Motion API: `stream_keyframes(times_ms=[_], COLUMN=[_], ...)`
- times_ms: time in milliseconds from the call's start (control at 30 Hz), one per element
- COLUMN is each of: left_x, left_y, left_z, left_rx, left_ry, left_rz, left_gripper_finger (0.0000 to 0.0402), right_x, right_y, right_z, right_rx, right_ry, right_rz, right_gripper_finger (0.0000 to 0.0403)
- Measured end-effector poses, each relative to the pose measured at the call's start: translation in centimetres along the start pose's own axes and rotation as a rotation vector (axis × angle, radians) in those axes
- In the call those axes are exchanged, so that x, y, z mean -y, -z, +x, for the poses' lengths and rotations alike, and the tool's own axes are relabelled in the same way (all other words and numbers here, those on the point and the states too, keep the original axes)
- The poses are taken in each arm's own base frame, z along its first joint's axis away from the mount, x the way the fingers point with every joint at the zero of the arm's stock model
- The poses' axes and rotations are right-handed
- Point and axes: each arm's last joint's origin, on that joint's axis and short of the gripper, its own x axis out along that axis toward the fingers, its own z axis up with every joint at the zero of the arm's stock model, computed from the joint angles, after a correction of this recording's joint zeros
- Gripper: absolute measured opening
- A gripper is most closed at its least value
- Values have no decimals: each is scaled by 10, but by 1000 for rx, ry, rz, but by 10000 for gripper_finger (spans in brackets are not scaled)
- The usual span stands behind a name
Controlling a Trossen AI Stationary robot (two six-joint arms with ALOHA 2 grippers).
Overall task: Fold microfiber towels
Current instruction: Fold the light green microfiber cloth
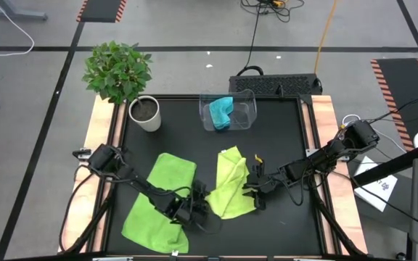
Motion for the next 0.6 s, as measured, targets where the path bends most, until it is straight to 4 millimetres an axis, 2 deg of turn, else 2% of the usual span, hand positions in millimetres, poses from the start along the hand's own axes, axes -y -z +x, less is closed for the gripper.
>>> stream_keyframes(times_ms=[233,333,467,500,600], left_x=[-10,-12,-8,-9,-13], left_y=[0,0,-2,-3,-11], left_z=[9,11,7,5,-1], left_rx=[16,20,37,42,53], left_ry=[48,84,98,99,95], left_rz=[-29,-32,65,85,134], left_gripper_finger=[202,153,35,18,15], right_x=[0,0,0,1,2], right_y=[0,0,0,0,2], right_z=[0,0,0,0,3], right_rx=[0,0,2,8,10], right_ry=[0,0,4,17,52], right_rz=[1,1,0,0,-2], right_gripper_finger=[125,125,125,125,125])
